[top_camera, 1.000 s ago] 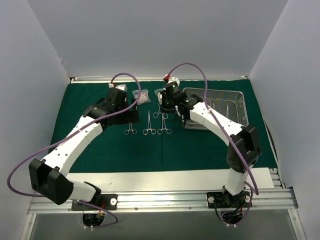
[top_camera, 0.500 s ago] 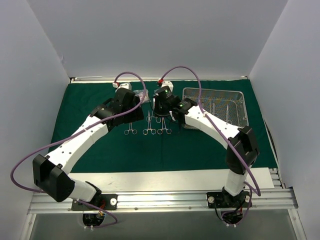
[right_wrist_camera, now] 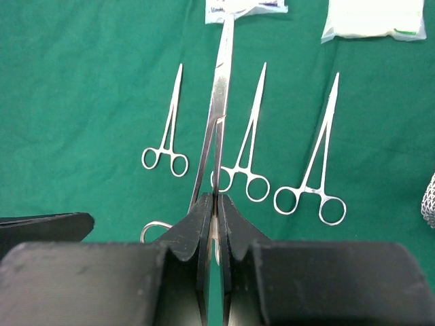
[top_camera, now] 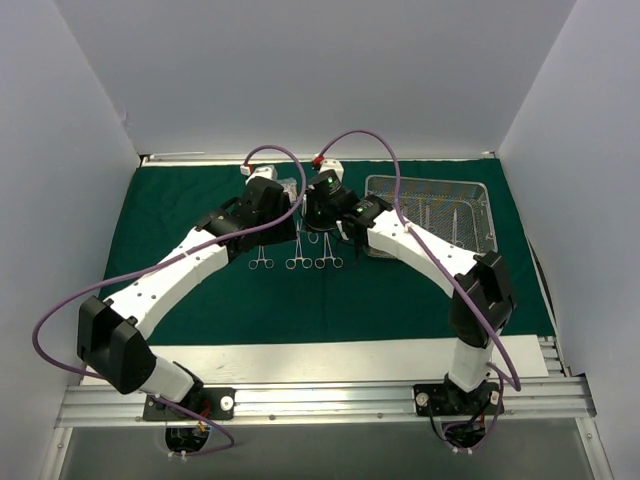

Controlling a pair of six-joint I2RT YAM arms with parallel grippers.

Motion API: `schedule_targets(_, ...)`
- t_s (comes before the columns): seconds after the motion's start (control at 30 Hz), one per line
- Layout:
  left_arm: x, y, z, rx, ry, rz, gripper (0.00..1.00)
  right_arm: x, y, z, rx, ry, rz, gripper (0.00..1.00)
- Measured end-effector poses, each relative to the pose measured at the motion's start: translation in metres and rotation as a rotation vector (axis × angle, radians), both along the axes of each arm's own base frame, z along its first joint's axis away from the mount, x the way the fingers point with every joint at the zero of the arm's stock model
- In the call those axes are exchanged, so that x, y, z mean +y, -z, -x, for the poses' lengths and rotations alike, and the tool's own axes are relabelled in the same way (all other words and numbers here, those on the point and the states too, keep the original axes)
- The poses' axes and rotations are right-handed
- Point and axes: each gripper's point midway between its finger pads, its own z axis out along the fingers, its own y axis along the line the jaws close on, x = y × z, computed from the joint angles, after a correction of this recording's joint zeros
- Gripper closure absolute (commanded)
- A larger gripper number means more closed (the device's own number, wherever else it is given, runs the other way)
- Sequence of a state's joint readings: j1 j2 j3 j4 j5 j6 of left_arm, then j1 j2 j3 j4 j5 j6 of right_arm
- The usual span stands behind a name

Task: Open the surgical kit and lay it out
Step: Place the medical item in the surgical kit.

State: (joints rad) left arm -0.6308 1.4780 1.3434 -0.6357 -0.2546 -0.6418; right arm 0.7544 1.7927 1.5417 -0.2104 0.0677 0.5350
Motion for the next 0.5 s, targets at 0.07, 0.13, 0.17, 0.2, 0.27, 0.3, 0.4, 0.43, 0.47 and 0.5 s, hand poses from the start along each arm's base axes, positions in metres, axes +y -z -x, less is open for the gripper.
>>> schedule_targets(0.07, -0.002, 0.003, 0.0, 0.004, 0.007, -0.005, 0.39, 0.001, 0.002, 0.001, 0.003, -0.003, 0.003, 1.0)
schedule_targets(0.13, -0.005, 0.005, 0.001, 0.006, 0.016, -0.011, 0.4, 0.003, 0.003, 0.002, 0.005, -0.006, 0.004, 1.0)
schedule_targets(0.17, -0.006, 0.006, 0.001, 0.008, 0.02, -0.014, 0.4, 0.003, 0.003, 0.002, 0.005, -0.007, 0.004, 1.0)
schedule_targets(0.2, -0.006, 0.007, 0.001, 0.009, 0.023, -0.017, 0.42, 0.003, 0.003, 0.002, 0.005, -0.007, 0.004, 1.0)
schedule_targets(0.27, -0.007, 0.01, 0.001, 0.014, 0.028, -0.025, 0.46, 0.004, 0.003, 0.003, 0.004, -0.009, 0.004, 1.0)
schedule_targets(0.3, -0.007, 0.011, 0.001, 0.017, 0.03, -0.03, 0.47, 0.004, 0.003, 0.003, 0.004, -0.01, 0.004, 1.0)
schedule_targets(0.4, -0.008, 0.014, 0.001, 0.019, 0.032, -0.041, 0.48, 0.005, 0.002, 0.003, 0.003, -0.012, 0.003, 1.0)
schedule_targets(0.43, -0.007, 0.015, 0.001, 0.019, 0.032, -0.044, 0.49, 0.005, 0.002, 0.004, 0.003, -0.013, 0.003, 1.0)
schedule_targets(0.47, -0.007, 0.015, 0.001, 0.019, 0.032, -0.047, 0.5, 0.006, 0.002, 0.004, 0.003, -0.013, 0.003, 1.0)
schedule_targets(0.5, -0.007, 0.016, 0.0, 0.019, 0.03, -0.05, 0.5, 0.006, 0.002, 0.003, 0.003, -0.014, 0.003, 1.0)
